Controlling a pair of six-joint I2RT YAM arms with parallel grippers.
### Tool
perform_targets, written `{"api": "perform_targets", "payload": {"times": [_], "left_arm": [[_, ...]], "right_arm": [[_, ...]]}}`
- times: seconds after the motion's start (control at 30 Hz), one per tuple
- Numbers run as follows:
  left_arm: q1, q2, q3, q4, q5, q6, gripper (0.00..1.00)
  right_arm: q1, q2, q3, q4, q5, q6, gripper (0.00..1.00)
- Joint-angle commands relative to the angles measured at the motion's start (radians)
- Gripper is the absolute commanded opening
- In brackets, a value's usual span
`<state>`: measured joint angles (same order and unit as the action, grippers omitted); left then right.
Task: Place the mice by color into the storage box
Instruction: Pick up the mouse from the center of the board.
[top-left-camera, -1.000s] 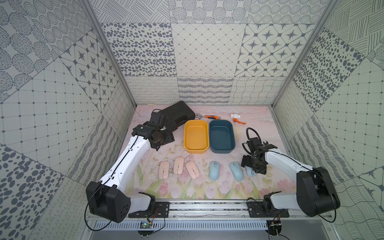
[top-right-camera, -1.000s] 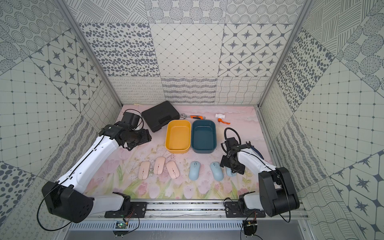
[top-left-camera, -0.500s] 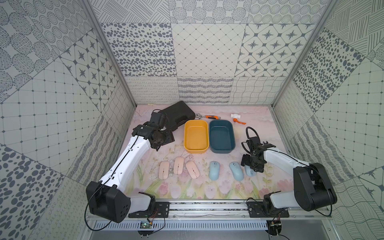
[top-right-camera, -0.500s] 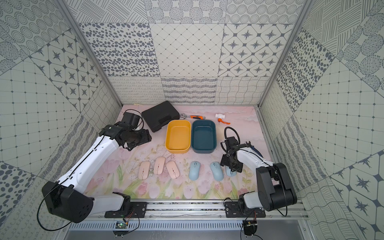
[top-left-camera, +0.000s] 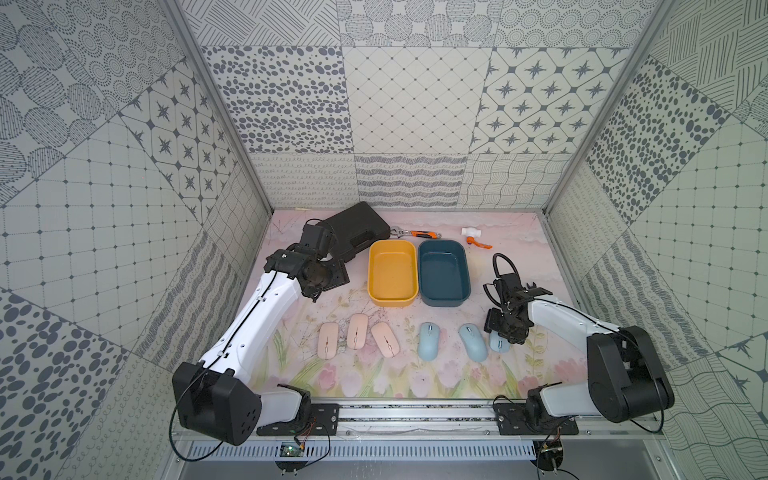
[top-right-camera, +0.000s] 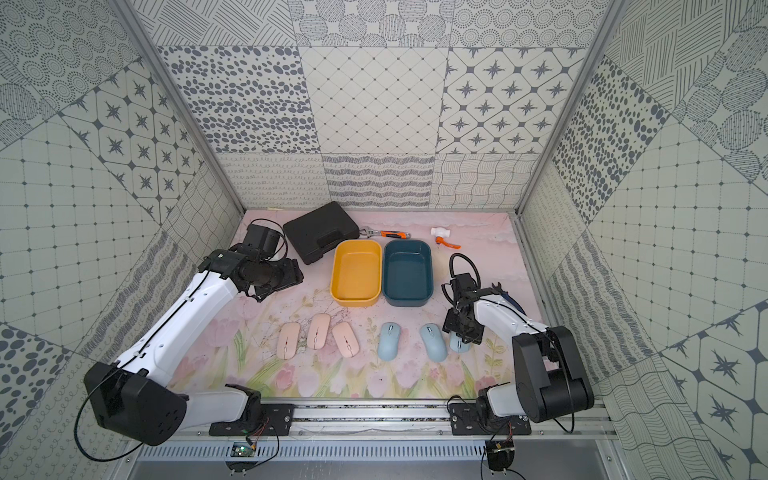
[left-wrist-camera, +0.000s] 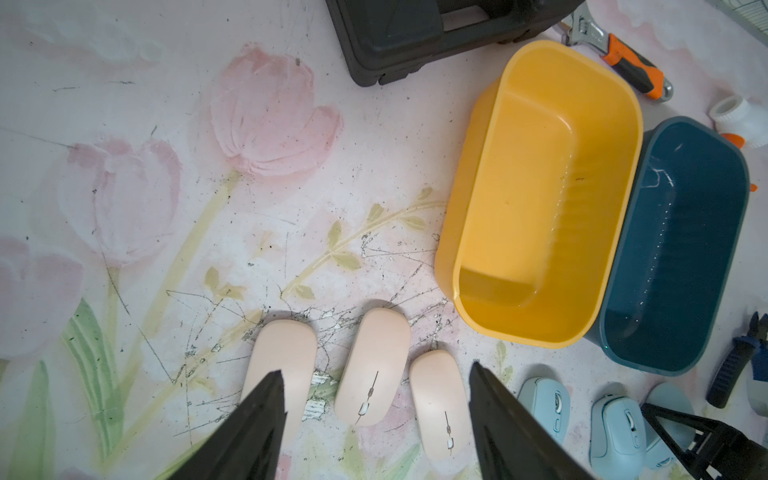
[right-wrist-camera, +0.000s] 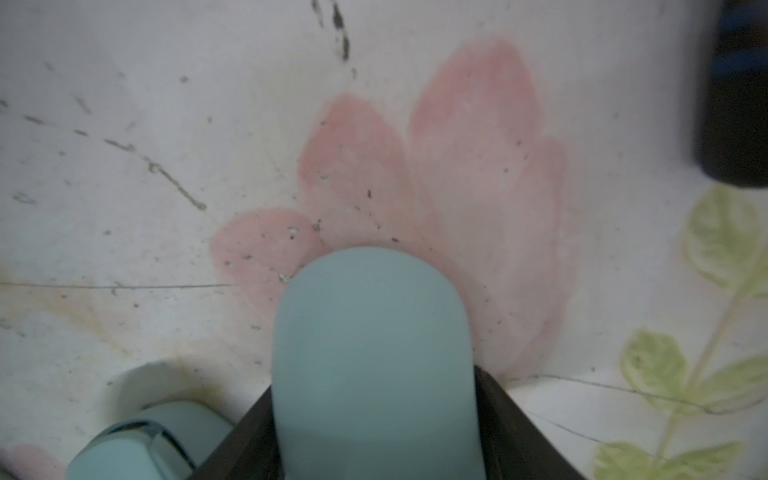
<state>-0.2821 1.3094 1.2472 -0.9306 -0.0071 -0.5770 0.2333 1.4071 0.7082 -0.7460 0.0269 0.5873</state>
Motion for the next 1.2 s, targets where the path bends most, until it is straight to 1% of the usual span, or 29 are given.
{"api": "perform_targets", "payload": {"times": [0.0,0.33,0.63,0.73,1.03,1.17], "left_arm": [[-0.001,0.005,-0.006,-0.004,0.008,-0.014,0.74],[-0.001,0.011,-0.009,-0.001,0.012,-0.018,0.74],[-0.002,0.011,-0.011,-0.004,0.009,-0.014,0.74],[-0.001,0.014,-0.014,-0.002,0.011,-0.013,0.74],[-0.001,0.011,-0.017,-0.007,0.013,-0.012,0.74],[-0.001,0.010,-0.017,-0.009,0.012,-0.012,0.74]], "right_arm": [[0.002,0.000,-0.023,0.046,-0.041,0.003,0.63],[0.009,-0.037,-0.021,0.033,-0.055,0.004,0.58],[0.009,-0.084,-0.004,-0.015,-0.042,-0.003,0.57],[0.009,-0.093,-0.001,-0.022,-0.038,-0.005,0.52],[0.009,-0.118,0.038,-0.066,-0.040,-0.012,0.53],[0.011,-0.144,0.087,-0.111,-0.038,-0.021,0.54]]}}
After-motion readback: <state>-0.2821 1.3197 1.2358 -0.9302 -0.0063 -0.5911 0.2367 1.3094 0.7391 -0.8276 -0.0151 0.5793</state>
